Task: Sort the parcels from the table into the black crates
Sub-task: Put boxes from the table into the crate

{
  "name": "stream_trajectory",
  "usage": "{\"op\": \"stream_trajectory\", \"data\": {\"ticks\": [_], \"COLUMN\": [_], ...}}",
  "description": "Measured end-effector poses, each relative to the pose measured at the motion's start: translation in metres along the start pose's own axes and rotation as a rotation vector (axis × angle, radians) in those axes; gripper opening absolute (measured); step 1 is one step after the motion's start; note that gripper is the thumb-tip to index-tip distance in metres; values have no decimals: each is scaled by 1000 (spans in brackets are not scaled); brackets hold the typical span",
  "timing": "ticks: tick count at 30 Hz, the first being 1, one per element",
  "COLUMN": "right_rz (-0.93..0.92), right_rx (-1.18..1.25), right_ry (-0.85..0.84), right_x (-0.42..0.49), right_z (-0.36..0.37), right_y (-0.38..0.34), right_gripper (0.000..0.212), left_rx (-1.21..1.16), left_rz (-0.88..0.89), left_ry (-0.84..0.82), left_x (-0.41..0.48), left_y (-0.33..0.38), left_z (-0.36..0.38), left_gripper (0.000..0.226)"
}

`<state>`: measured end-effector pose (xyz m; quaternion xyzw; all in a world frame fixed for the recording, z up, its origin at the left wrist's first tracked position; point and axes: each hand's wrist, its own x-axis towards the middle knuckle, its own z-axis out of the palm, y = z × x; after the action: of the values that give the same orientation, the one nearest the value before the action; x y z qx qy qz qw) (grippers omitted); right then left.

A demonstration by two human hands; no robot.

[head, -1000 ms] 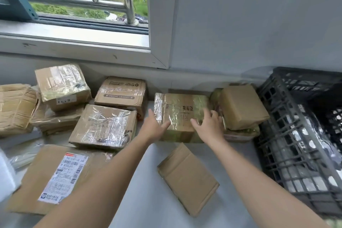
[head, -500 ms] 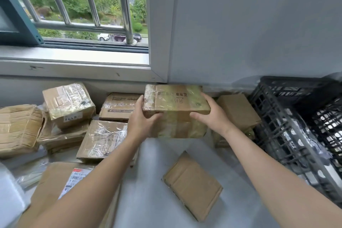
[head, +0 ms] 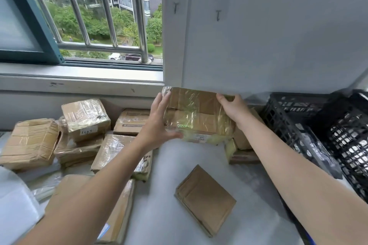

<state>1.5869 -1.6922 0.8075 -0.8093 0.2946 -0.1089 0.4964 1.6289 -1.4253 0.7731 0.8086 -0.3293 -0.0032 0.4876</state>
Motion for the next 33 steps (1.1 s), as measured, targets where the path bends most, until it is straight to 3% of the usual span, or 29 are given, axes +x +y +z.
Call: {"op": "stream_trajectory", "data": {"ticks": [5,11,18,28,33], "right_rz": [-127,-252,-293,-265,-169], "right_rx": [53,-9,3,-12,75], "right_ry": [-156,-362,-217,-83,60], "right_x": [-15,-34,-33,-28,-24], "right_z": [4,13,33,41,41], "right_y": [-9,-22,-41,-45,-40], "right_gripper": [79,81,42,42,45], "left_rx": [-6,-35,-36,-118,-92], "left_rz": [-105,-322,-386,-388,-491], "left_ry": [150,381,385,342,433], "left_x": [4,1,-7,-8,-9], "left_y": [11,11,13,19,12], "left_z": [-21,-41,-54,-58,-51], "left_gripper": [84,61,70,91,87]}}
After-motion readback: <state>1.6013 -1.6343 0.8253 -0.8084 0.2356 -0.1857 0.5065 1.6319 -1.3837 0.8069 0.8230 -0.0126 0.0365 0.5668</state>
